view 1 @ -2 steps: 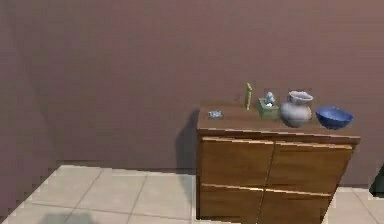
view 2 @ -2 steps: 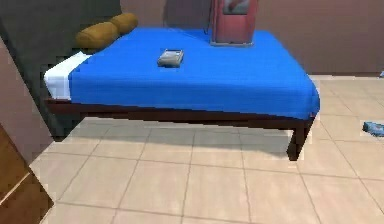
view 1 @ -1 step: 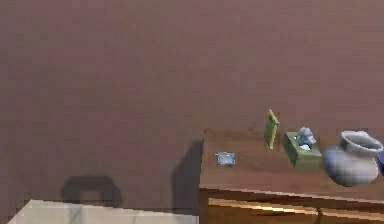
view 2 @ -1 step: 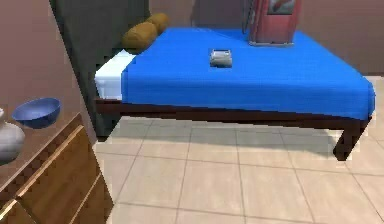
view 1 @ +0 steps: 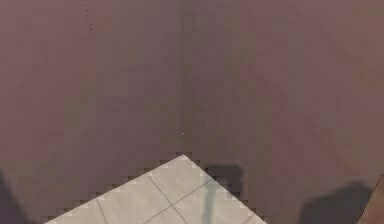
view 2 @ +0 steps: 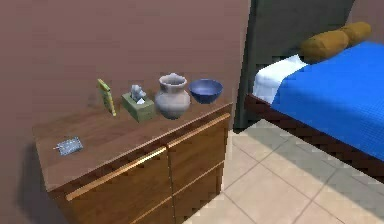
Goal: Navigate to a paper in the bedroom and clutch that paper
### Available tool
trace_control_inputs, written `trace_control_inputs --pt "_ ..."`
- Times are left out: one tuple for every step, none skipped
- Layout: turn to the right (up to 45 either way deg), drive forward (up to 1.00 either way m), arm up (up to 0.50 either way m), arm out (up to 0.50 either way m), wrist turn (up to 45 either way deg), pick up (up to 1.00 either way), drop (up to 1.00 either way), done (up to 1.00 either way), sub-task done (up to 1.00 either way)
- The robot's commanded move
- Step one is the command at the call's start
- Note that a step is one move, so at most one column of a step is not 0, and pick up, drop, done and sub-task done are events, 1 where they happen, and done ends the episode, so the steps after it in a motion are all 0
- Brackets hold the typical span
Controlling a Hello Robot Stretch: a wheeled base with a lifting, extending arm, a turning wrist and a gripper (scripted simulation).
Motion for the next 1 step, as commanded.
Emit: trace_control_inputs --pt "-12.0 0.0 0.0 0.0 0.0 0.0 0.0 0.0 0.0"
